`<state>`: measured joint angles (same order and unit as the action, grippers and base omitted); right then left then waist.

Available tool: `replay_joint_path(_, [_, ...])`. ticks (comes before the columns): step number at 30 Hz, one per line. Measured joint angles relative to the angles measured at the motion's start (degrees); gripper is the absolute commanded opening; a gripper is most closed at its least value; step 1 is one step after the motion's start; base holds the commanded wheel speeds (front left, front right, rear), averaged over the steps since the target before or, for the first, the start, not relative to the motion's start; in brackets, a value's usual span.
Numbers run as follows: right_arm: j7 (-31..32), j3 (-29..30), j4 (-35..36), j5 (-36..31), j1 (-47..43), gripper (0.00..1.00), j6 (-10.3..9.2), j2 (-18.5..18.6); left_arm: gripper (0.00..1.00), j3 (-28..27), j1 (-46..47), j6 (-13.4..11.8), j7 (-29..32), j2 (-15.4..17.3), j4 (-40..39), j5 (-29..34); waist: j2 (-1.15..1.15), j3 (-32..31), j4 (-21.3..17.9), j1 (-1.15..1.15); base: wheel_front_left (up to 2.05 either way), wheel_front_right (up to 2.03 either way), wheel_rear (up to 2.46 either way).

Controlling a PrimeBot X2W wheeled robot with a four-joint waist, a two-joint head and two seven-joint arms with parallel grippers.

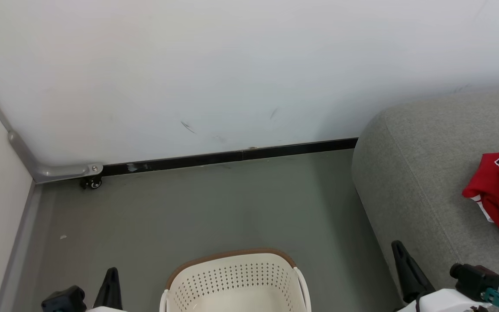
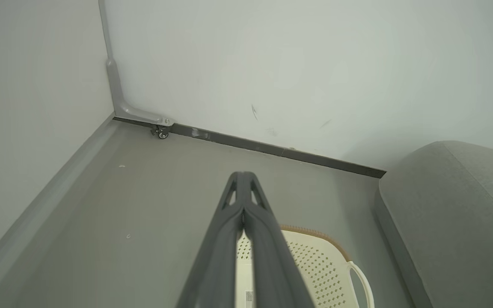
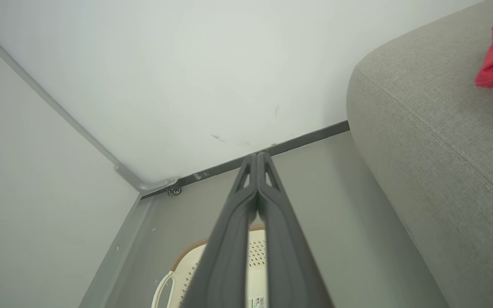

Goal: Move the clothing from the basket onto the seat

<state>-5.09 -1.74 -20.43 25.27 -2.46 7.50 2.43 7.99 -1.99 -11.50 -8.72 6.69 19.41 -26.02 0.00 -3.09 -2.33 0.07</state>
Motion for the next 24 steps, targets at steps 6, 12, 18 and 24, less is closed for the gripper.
replay_joint_path(6, [1.0, 0.9, 0.3, 4.5, 0.3, 0.00, 0.00, 0.0, 0.00, -1.2, 0.4, 1.0, 1.2, -0.2, 0.0, -4.8, 0.00, 0.2, 0.2, 0.23, 0.00, 0.00, 0.00])
replay_joint_path(12, [1.7, 1.5, 0.8, 9.3, 0.4, 0.00, 0.00, 0.0, 0.00, -2.2, 1.0, 2.5, 2.8, -0.5, -0.1, -9.6, 0.00, 0.2, 0.4, 0.55, 0.00, 0.00, 0.00])
replay_joint_path(18, [2.7, 2.2, 1.4, 14.3, 0.4, 0.00, 0.00, 0.0, 0.00, -3.3, 1.1, 4.1, 3.8, -1.1, -0.3, -14.2, 0.00, 0.1, 0.6, 0.83, 0.00, 0.00, 0.00])
replay_joint_path(24, [3.7, 3.0, 1.8, 19.1, 0.5, 0.00, -0.01, 0.0, 0.00, -4.2, 1.2, 5.4, 5.2, -1.3, -0.5, -19.3, 0.00, 0.1, 0.8, 0.93, 0.00, 0.00, 0.00])
